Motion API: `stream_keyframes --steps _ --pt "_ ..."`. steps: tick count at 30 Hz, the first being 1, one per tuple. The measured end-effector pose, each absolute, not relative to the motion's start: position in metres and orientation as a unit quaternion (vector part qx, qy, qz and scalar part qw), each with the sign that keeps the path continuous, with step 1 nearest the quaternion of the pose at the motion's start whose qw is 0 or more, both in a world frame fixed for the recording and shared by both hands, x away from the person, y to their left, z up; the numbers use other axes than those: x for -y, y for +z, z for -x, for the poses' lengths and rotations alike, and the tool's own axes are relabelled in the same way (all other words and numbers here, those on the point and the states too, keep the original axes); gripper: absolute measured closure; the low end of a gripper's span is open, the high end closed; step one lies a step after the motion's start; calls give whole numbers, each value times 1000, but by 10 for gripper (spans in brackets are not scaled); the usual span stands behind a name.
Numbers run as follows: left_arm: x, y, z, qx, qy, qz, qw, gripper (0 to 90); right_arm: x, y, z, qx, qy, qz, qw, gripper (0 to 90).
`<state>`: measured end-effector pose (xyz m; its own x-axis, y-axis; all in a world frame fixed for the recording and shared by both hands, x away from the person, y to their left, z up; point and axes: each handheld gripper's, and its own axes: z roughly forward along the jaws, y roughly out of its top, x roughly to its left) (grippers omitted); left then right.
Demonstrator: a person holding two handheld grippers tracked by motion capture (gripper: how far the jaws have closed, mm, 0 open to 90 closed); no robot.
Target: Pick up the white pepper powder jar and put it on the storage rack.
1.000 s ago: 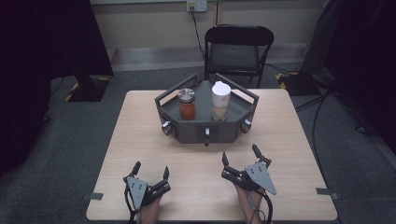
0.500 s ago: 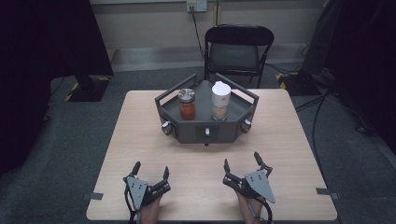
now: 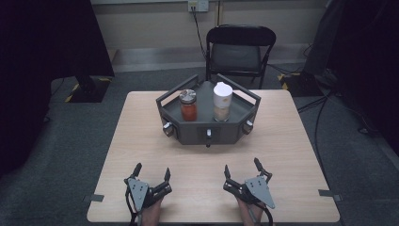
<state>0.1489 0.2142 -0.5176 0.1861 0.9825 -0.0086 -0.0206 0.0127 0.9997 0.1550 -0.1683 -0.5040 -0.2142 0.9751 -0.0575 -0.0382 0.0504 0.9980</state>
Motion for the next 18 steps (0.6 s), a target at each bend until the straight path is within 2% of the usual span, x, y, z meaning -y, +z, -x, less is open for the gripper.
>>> stream_keyframes --steps 18 --pt "-214 -518 -149 -448 454 -536 553 0 174 -512 -155 -549 547 -439 455 0"
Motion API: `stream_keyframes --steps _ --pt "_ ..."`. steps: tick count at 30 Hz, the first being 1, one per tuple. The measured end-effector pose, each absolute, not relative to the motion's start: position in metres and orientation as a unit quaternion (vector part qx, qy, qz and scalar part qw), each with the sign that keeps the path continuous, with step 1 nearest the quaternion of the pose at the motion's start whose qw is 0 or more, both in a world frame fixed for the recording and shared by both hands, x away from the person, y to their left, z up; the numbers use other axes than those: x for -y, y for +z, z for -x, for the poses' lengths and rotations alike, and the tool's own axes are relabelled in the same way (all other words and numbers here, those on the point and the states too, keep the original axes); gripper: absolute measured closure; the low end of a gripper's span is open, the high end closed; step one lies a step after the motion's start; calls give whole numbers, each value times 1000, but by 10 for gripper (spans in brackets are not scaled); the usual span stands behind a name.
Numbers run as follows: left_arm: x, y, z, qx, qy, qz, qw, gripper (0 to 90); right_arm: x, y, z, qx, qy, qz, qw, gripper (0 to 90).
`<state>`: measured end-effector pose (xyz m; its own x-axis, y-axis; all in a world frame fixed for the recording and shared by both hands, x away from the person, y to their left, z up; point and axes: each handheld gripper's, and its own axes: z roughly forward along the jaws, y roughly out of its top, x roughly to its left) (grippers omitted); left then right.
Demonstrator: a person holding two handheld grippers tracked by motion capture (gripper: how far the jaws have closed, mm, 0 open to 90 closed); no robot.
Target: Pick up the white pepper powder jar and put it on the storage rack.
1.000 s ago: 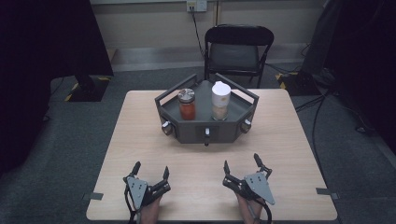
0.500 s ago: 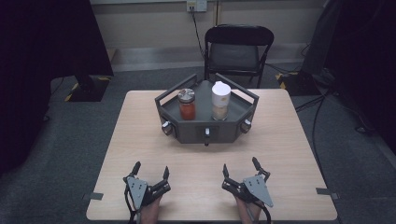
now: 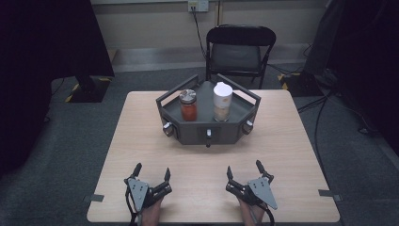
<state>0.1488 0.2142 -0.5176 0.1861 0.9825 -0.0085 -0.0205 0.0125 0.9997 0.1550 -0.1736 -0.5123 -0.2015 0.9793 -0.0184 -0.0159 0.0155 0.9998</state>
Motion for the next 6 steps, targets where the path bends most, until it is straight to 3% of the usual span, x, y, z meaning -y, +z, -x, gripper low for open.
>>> stream_keyframes --steps 6 --pt "-214 -518 -149 -448 454 -536 553 0 174 -514 -154 -545 552 -436 456 0"
